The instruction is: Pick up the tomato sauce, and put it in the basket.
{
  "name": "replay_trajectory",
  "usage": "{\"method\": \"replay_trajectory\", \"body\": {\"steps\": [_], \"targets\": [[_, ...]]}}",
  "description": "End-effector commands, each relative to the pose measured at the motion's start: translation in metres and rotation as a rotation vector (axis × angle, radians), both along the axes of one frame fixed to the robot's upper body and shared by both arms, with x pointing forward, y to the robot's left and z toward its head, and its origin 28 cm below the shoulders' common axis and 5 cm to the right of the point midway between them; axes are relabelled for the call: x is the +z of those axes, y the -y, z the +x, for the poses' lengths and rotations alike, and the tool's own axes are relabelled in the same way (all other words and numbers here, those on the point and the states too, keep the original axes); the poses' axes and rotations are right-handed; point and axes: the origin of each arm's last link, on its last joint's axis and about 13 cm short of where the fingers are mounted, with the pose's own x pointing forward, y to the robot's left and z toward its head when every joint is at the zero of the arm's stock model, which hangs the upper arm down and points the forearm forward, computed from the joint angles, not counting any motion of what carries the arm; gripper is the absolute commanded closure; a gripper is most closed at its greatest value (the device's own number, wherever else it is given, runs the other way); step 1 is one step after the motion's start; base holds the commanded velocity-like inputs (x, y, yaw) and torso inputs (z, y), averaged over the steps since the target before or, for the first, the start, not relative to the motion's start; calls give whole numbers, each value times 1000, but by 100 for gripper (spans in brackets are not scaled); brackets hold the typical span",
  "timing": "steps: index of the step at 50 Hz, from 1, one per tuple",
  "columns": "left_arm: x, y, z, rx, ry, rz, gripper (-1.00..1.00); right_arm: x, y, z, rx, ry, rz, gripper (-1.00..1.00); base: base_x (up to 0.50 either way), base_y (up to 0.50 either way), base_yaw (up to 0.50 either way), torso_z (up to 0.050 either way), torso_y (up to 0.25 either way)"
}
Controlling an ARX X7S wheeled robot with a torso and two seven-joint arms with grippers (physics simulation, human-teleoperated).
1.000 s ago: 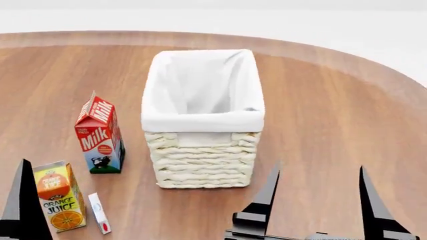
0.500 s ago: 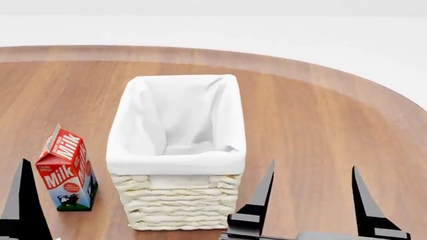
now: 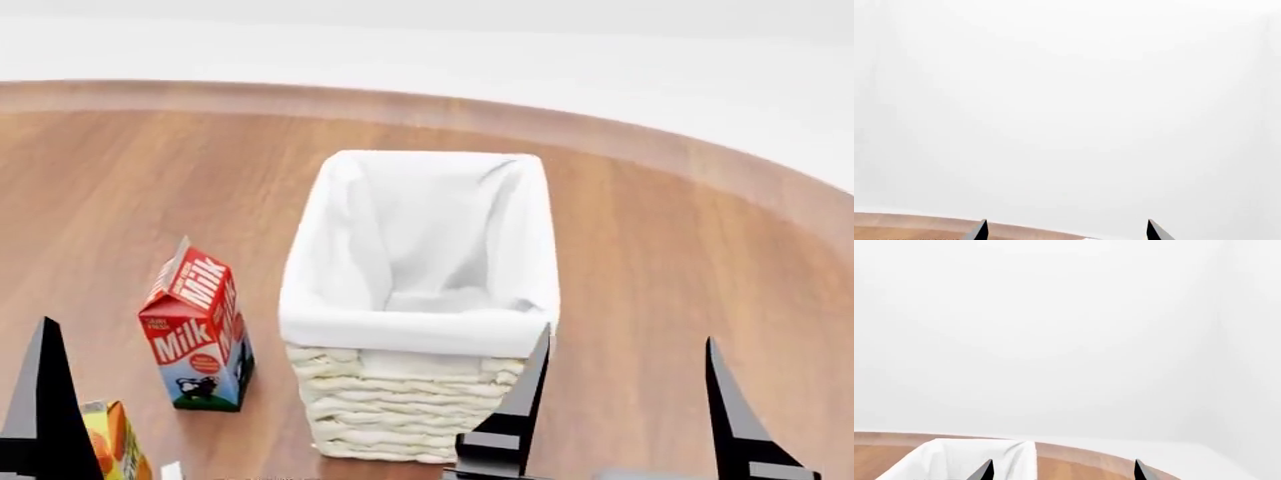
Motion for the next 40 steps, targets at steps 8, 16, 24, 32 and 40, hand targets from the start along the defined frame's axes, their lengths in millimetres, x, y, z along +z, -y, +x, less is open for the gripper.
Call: {"method": "replay_trajectory", "body": {"steps": [8,16,24,32,40], "targets": [[-1,0,1,1,-2,0,-100,2,-1,3,-3,-4,14,-100,0,0,159,0,0],[-1,1,0,0,-2,1,-100,2,-1,1,27,17,34,-100,86,9,0,0,0],[0,0,0,-4,-2,-9,-100,1,-1,3,14,-3,17,-100,447,45,0,0,0],[-1,1,1,-10,-27,2,-100,2,-1,2,11,0,16,-100,0,0,0,11,0],[0,0,0,-16,-28,6,-100,0,-1,3,11,-4,16,-100,0,0,0,50,0]]}}
